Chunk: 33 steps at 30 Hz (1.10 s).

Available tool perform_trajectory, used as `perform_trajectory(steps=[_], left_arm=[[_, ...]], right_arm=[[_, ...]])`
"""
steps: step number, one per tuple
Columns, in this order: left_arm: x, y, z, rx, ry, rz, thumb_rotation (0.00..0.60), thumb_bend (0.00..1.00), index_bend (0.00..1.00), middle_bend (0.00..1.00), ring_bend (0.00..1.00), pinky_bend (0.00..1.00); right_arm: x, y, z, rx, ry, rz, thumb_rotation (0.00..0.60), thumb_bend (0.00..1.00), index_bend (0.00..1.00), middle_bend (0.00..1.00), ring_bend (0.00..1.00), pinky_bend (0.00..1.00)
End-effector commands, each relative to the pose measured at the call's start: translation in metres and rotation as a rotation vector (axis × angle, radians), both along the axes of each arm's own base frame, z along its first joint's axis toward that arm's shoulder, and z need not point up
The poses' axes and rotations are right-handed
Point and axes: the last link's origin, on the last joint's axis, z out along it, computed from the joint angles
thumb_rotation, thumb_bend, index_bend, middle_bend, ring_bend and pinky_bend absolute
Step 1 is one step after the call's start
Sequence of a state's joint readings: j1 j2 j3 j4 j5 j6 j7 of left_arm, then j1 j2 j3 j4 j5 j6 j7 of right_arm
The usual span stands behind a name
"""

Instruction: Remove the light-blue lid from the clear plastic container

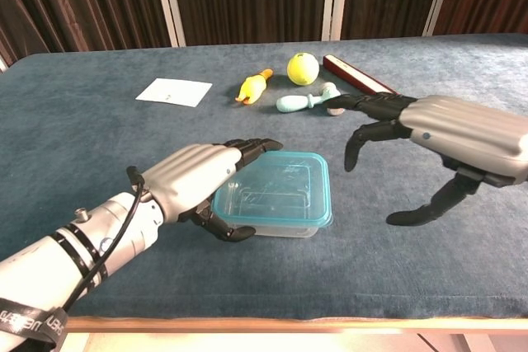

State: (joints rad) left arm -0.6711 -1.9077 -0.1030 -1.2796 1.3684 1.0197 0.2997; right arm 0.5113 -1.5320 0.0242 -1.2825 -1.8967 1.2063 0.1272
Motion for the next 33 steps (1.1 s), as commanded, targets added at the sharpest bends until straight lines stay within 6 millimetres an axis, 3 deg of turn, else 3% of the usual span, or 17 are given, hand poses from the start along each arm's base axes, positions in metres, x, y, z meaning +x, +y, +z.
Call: perform_trajectory(steps=[1, 15, 33], left_arm=[[0.001, 0.001, 0.001, -0.009, 0.008, 0.006, 0.6, 0.32, 0.0, 0.73, 0.55, 0.66], [0.006, 0.006, 0.013, -0.061, -0.008, 0.06, 0.6, 0.32, 0.0, 0.74, 0.55, 0.67], [0.004, 0.006, 0.014, -0.065, -0.004, 0.067, 0.6, 0.32, 0.0, 0.74, 0.56, 0.67]], right_arm=[[0.01, -0.003, -0.014, 0.015, 0.003, 0.018, 0.6, 0.3, 0.53, 0.01, 0.0, 0.0], [0.029, -0.012, -0.037, 0.021, 0.021, 0.022, 0.6, 0.33, 0.58, 0.03, 0.0, 0.0], [0.044, -0.009, -0.05, 0.027, 0.021, 0.031, 0.6, 0.33, 0.62, 0.05, 0.0, 0.0]])
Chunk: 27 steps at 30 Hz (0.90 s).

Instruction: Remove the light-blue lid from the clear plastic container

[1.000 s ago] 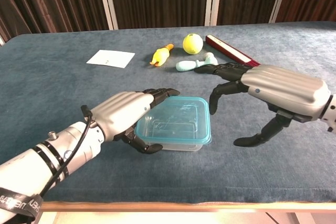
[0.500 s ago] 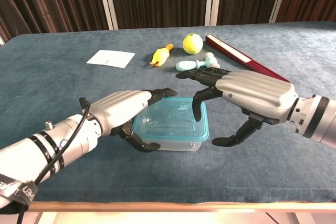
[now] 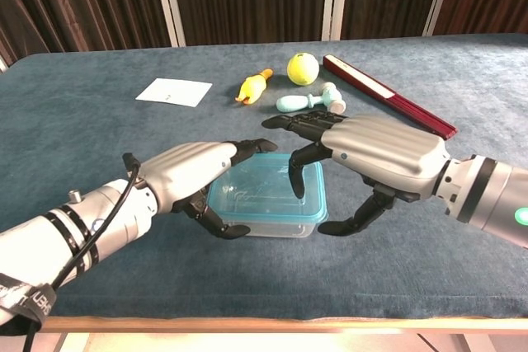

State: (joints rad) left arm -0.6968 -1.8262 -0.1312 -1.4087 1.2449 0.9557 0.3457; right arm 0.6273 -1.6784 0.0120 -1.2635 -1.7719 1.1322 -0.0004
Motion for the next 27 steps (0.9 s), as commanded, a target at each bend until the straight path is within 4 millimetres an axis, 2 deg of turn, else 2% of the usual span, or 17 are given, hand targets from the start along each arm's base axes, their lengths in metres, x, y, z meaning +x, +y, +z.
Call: perform_trajectory(steps=[1, 27], left_arm=[[-0.0008, -0.0004, -0.0003, -0.005, -0.003, 0.006, 0.6, 0.32, 0.0, 0.74, 0.56, 0.67], [-0.002, -0.0059, -0.0011, -0.019, 0.009, -0.011, 0.6, 0.32, 0.0, 0.75, 0.56, 0.68]], right_arm=[[0.0018, -0.0001, -0.002, 0.003, 0.001, -0.001, 0.6, 0.33, 0.62, 0.05, 0.0, 0.0], [0.011, -0.0052, -0.0037, -0.011, -0.009, -0.029, 0.6, 0.33, 0.62, 0.05, 0.0, 0.0]])
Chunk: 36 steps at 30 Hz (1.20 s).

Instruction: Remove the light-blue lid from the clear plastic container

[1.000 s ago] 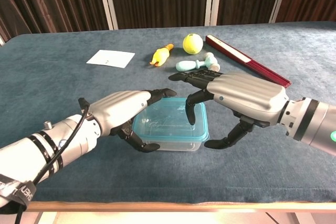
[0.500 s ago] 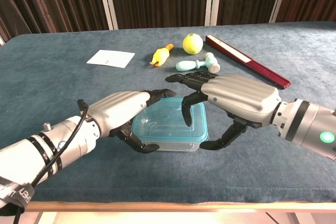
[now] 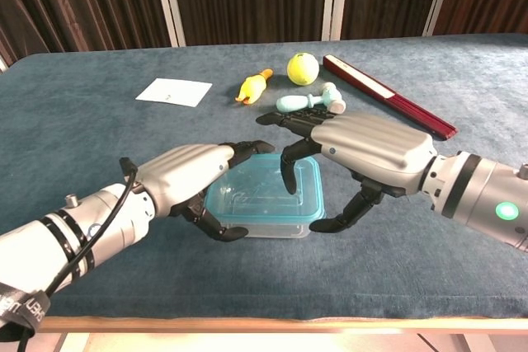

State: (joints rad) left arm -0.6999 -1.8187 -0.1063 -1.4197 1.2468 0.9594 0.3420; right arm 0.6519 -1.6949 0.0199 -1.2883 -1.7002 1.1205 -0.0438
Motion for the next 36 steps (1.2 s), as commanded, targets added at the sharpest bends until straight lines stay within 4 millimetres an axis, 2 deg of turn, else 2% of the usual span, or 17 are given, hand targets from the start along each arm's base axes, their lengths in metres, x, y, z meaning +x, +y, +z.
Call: perform_trajectory(steps=[1, 32, 36], left_arm=[[0.0, -0.001, 0.0, -0.001, 0.001, -0.004, 0.6, 0.32, 0.0, 0.75, 0.56, 0.68], [-0.002, -0.004, 0.002, -0.013, 0.003, -0.021, 0.6, 0.32, 0.0, 0.75, 0.57, 0.68], [-0.003, -0.006, 0.004, -0.014, 0.0, -0.023, 0.6, 0.32, 0.0, 0.75, 0.57, 0.68]], right_arm=[[0.002, -0.001, 0.001, -0.004, -0.001, 0.003, 0.6, 0.33, 0.62, 0.05, 0.0, 0.0], [0.008, -0.015, 0.011, -0.082, -0.003, 0.024, 0.6, 0.33, 0.63, 0.07, 0.0, 0.0], [0.008, -0.017, 0.01, -0.106, -0.021, 0.046, 0.6, 0.38, 0.62, 0.07, 0.0, 0.0]])
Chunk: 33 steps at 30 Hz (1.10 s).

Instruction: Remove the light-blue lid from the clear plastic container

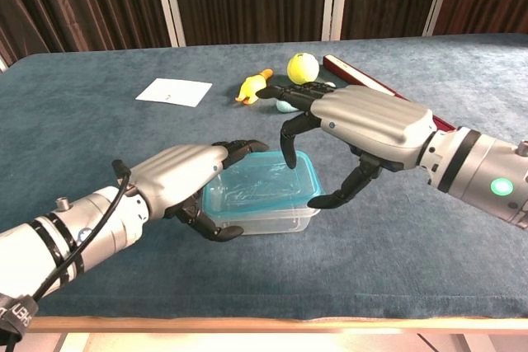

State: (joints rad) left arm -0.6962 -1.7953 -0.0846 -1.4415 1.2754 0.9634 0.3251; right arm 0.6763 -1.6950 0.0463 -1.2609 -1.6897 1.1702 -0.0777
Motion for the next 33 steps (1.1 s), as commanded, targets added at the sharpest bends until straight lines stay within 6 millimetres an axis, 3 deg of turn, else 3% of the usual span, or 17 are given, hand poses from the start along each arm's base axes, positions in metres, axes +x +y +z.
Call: perform_trajectory(steps=[1, 24, 33], left_arm=[[-0.001, -0.001, 0.001, -0.003, -0.001, -0.001, 0.6, 0.32, 0.0, 0.76, 0.57, 0.68], [-0.004, -0.001, 0.01, -0.016, -0.031, 0.001, 0.6, 0.32, 0.0, 0.76, 0.58, 0.69], [-0.001, -0.001, 0.013, 0.003, -0.059, -0.012, 0.6, 0.32, 0.0, 0.75, 0.58, 0.69]], right_arm=[[0.001, -0.002, -0.001, -0.016, -0.02, 0.019, 0.6, 0.38, 0.62, 0.07, 0.0, 0.0], [-0.001, -0.009, -0.019, -0.08, -0.038, 0.091, 0.6, 0.46, 0.65, 0.11, 0.0, 0.0], [0.003, -0.004, -0.023, -0.055, -0.038, 0.1, 0.6, 0.66, 0.72, 0.14, 0.0, 0.0]])
